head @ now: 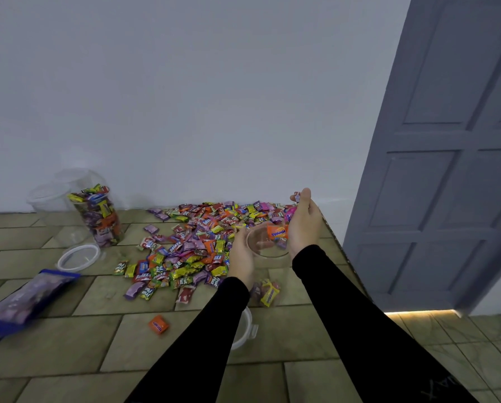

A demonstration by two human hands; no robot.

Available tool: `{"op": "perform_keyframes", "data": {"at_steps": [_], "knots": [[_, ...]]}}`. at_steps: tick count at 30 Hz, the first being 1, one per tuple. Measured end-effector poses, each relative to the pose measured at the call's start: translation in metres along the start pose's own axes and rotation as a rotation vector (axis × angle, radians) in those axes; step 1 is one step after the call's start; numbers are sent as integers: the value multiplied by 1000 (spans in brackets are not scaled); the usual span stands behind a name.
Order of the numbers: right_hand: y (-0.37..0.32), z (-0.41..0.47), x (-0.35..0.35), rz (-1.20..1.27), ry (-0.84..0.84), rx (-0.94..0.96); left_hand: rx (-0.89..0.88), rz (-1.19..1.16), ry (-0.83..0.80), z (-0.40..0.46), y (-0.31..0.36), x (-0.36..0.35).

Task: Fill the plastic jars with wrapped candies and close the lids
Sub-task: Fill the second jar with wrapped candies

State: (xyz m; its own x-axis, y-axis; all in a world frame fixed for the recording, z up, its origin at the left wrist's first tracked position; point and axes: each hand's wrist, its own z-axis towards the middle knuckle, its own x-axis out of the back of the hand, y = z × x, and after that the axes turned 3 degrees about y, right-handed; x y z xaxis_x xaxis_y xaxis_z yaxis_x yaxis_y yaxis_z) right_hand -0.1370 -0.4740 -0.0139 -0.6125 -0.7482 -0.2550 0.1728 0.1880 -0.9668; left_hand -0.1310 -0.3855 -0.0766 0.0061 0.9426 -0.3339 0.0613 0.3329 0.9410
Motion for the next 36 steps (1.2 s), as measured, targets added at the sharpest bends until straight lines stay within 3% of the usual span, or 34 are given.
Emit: {"op": "perform_keyframes", "data": {"at_steps": [13, 18, 24, 36], "knots": [[-2, -3, 0, 40, -46, -23, 24, -3, 28, 2, -4, -2], [-1, 0, 3, -3, -92, 62, 38, -39, 48, 1, -4, -2], [-2, -7, 4, 94, -163, 63, 31, -47, 49, 0, -3, -2], [-2, -7, 3, 12, -297, 36, 22, -34, 50, 0, -2, -2]]}}
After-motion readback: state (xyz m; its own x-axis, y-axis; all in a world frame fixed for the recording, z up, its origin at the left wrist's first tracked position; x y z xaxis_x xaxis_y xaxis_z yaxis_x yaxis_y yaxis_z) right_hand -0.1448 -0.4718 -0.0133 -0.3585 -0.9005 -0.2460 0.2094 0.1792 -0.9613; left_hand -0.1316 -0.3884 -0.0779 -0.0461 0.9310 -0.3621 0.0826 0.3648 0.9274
